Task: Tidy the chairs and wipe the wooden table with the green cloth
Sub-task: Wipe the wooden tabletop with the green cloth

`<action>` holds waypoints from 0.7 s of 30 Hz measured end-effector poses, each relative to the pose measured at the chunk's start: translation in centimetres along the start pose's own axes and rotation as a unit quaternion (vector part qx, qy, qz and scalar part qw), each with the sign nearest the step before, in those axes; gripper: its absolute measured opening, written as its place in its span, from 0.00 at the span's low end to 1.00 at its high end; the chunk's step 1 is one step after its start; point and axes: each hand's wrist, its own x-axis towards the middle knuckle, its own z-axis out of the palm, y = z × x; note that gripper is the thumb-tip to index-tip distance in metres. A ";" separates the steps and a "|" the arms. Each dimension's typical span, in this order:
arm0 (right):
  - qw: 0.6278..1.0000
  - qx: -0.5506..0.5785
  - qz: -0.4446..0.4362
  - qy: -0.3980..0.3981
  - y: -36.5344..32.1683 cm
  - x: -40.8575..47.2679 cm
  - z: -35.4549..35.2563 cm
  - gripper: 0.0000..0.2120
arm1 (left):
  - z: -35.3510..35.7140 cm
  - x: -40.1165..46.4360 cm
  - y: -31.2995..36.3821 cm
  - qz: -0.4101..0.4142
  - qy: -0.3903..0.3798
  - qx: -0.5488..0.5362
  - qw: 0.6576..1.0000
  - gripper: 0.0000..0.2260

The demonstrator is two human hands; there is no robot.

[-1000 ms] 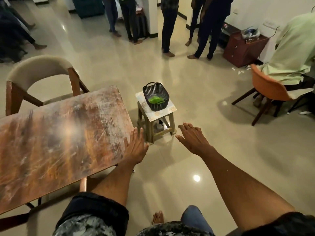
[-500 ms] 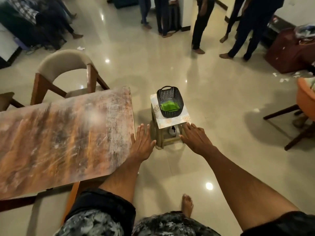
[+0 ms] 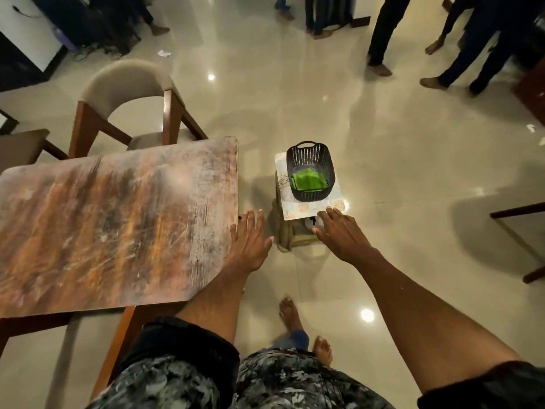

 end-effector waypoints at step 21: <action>0.999 -0.012 0.013 -0.029 5.6 12.9 -5.5 0.26 | -4.3 15.3 3.3 0.022 -0.006 -0.044 0.999 0.34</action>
